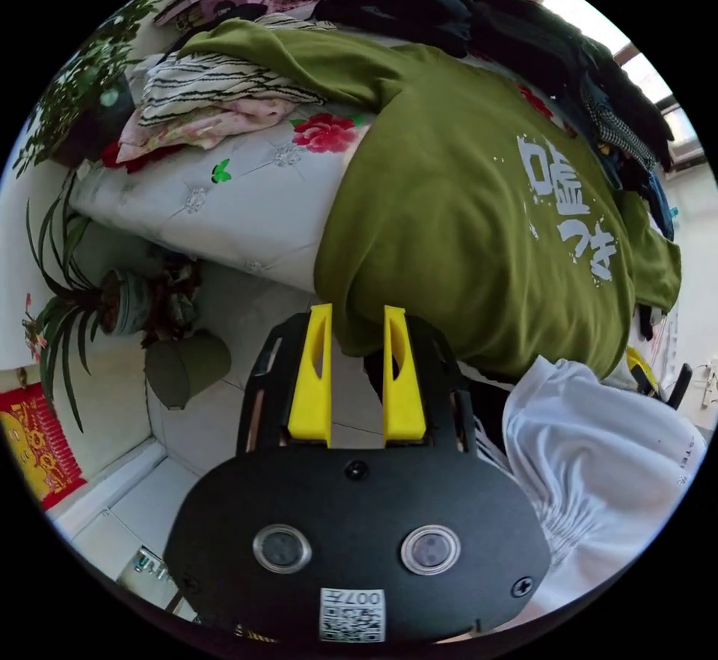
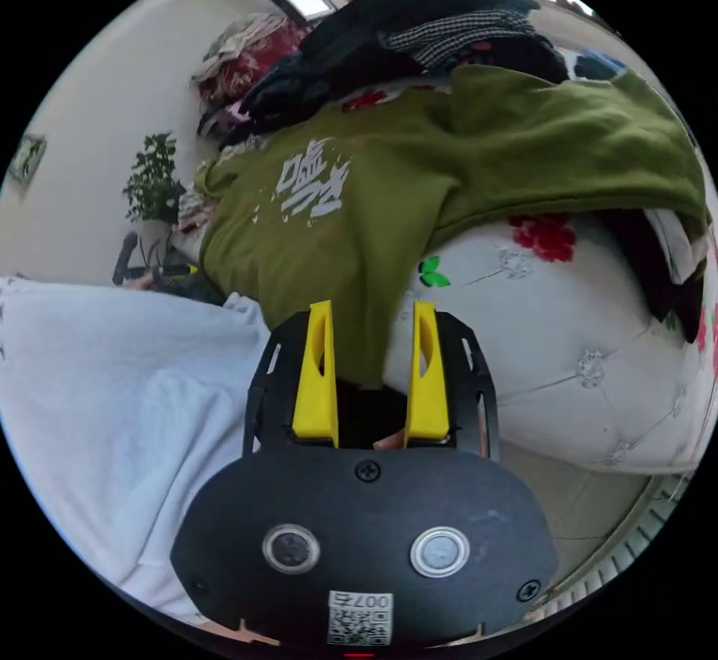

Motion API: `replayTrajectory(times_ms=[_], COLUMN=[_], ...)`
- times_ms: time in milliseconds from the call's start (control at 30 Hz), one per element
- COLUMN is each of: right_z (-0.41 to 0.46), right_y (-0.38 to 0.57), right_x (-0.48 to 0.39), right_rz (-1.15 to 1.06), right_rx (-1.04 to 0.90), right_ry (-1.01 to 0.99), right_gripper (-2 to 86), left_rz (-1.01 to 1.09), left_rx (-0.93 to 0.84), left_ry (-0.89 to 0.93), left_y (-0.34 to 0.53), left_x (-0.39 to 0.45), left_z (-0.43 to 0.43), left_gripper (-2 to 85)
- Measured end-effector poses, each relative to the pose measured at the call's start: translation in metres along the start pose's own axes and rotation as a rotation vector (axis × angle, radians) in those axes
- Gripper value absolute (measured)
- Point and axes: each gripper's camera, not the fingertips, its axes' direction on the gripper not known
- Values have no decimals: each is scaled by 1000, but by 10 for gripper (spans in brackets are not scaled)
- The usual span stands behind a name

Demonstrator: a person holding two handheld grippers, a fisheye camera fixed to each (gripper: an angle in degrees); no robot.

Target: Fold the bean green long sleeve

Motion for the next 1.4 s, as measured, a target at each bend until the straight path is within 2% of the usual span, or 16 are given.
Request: replayTrajectory(times_ms=[67, 133, 233, 367, 433, 533, 733, 800, 933, 1100, 1200, 1400], right_z=[25, 44, 61, 67, 58, 54, 77, 86, 103, 119, 121, 122], right_y=[4, 16, 23, 14, 8, -8, -45, -52, -55, -45, -37, -30], right_x=[-15, -34, -47, -42, -49, -70, -125, -140, -162, -156, -144, -127], right_rz=[-49, -127, -188, -9, 70, 101, 56, 35, 23, 100, 188, 278], right_rx=[-86, -110, -156, -209, -95, 22, 153, 180, 202, 173, 179, 209], right_ry=[69, 264, 403, 379, 390, 371, 256, 232, 228, 262, 242, 226], right_gripper=[94, 83, 73, 63, 57, 53, 50, 49, 50, 52, 55, 60], left_rz=[41, 81, 94, 140, 77, 26, -15, -43, -96, -156, -160, -174], left_rx=[-50, -207, -286, -82, 38, 230, 470, 488, 387, 292, 359, 593], left_ry=[-67, -271, -428, -254, -61, 120, 197, 204, 178, 82, 155, 346], left_y=[-8, -15, -11, 2, 2, -18, -123, -156, -220, -240, -224, -189], left_x=[5, 4, -14, -48, -89, -135, -179, -191, -209, -224, -237, -243], left_z=[14, 49, 71, 25, -12, -57, -105, -107, -87, -67, -77, -127], left_gripper=[63, 5, -6, -5, 4, 49, 93, 113, 136, 42, 0, -9])
